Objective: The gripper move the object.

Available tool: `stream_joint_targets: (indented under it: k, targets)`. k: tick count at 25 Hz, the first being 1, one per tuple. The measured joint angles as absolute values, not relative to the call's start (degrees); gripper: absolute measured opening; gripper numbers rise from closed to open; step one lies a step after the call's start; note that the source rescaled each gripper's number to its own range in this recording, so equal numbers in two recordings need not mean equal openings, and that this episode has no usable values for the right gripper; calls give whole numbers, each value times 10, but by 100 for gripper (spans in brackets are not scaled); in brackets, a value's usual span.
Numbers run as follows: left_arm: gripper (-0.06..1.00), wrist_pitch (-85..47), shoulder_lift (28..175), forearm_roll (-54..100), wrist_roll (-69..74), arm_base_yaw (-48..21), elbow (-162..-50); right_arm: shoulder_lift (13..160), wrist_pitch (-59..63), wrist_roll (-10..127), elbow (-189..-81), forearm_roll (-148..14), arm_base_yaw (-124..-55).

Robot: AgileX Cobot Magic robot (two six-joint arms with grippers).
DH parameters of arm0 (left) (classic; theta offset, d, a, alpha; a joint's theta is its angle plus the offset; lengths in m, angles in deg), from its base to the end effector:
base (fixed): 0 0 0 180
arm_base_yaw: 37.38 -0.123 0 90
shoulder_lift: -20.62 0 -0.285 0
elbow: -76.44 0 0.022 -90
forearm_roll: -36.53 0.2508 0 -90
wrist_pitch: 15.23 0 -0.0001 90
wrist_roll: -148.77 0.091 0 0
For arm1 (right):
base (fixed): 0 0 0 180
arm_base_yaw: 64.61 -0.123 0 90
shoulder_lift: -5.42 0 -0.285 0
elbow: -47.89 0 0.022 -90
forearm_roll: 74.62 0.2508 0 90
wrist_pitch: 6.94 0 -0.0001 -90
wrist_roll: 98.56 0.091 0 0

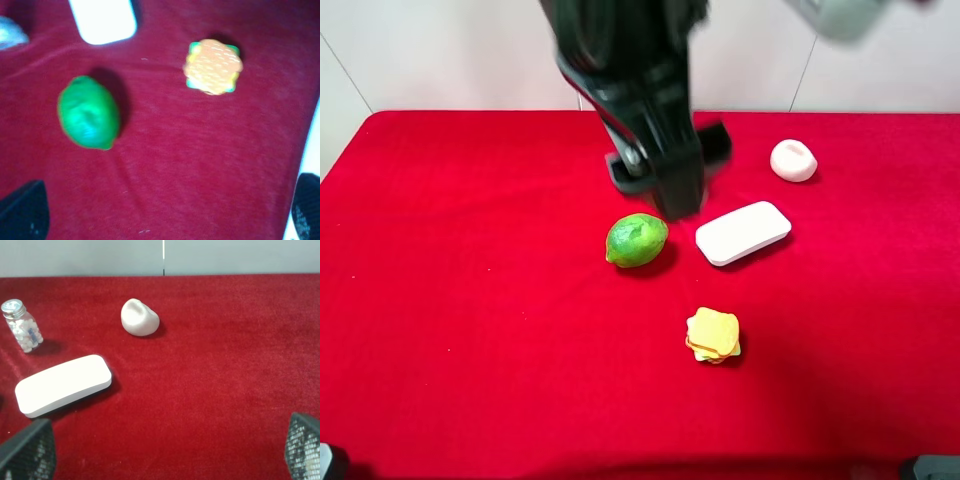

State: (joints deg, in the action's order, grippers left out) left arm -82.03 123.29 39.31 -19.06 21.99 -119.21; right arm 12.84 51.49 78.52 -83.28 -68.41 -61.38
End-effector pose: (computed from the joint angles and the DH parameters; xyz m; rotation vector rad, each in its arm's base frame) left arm 0.1828 -0.3007 0.3545 1.5862 2.1816 -0.1905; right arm -0.0034 0.0086 0.2797 0.0030 1.9975 0.0598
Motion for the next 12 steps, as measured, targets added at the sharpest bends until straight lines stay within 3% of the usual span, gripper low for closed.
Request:
stream_joint_targets:
  k: [12]
  targets:
    - [92, -821, 1063, 494, -302, 219, -1068, 128, 515, 785, -833, -684, -614]
